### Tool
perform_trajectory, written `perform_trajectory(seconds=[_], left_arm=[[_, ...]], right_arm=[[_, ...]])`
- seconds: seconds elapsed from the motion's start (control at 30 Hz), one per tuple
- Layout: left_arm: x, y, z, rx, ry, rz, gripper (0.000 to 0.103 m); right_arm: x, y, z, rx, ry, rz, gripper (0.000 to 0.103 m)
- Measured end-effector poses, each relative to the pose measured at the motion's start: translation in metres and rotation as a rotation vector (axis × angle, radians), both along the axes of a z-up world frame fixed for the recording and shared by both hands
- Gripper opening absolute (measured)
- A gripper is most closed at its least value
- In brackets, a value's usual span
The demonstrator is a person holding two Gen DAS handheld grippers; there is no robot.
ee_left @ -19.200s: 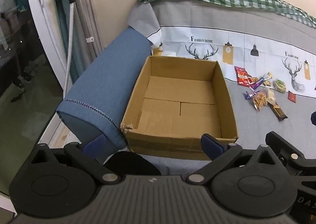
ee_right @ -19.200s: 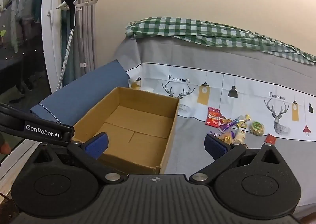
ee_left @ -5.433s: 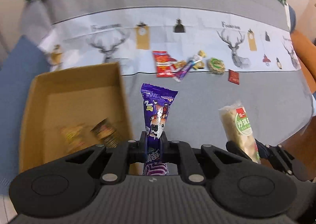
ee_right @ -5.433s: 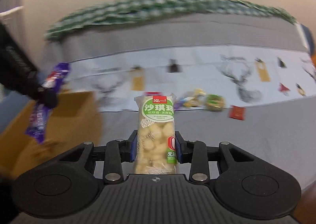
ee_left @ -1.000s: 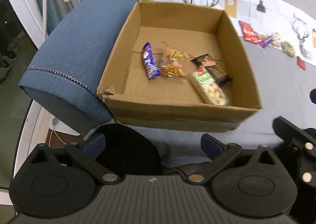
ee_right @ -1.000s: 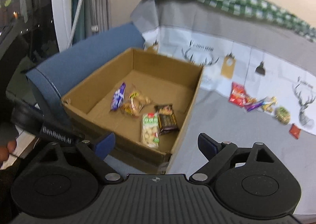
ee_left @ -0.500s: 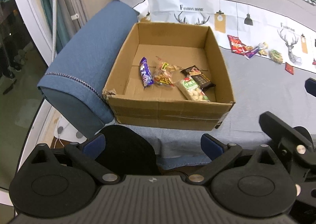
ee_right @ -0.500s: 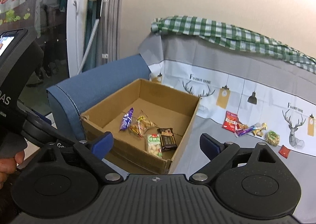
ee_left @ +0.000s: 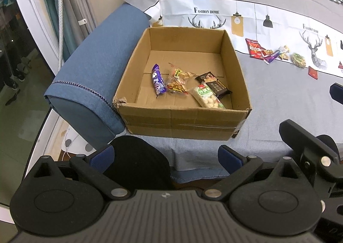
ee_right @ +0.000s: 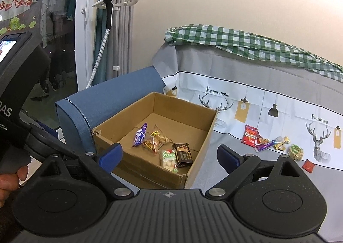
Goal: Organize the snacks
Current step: 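Withdraw both tools above the box, then grasp the silver-purple tube snack with the left tool while the right tool grasps the red square pack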
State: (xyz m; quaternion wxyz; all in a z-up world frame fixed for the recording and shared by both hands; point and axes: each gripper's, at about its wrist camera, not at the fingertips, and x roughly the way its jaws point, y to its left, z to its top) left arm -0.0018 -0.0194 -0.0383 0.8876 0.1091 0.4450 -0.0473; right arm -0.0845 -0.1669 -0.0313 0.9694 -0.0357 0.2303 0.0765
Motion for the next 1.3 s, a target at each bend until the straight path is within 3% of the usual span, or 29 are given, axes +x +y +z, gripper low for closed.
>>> perform_trajectory(seconds=[0.93, 1.13, 1.3], left_arm=[[0.015, -0.015, -0.017, 0.051, 0.056, -0.03, 0.103], [0.034, -0.047, -0.015, 0.092, 0.044, -0.083, 0.103], [0.078, -0.099, -0.008, 0.047, 0.089, -0.162, 0.103]], right_arm=[[0.015, -0.008, -0.012, 0.052, 0.052, -0.01, 0.095], [0.024, -0.036, -0.02, 0.086, 0.05, -0.099, 0.095], [0.035, -0.091, -0.032, 0.098, 0.046, -0.257, 0.095]])
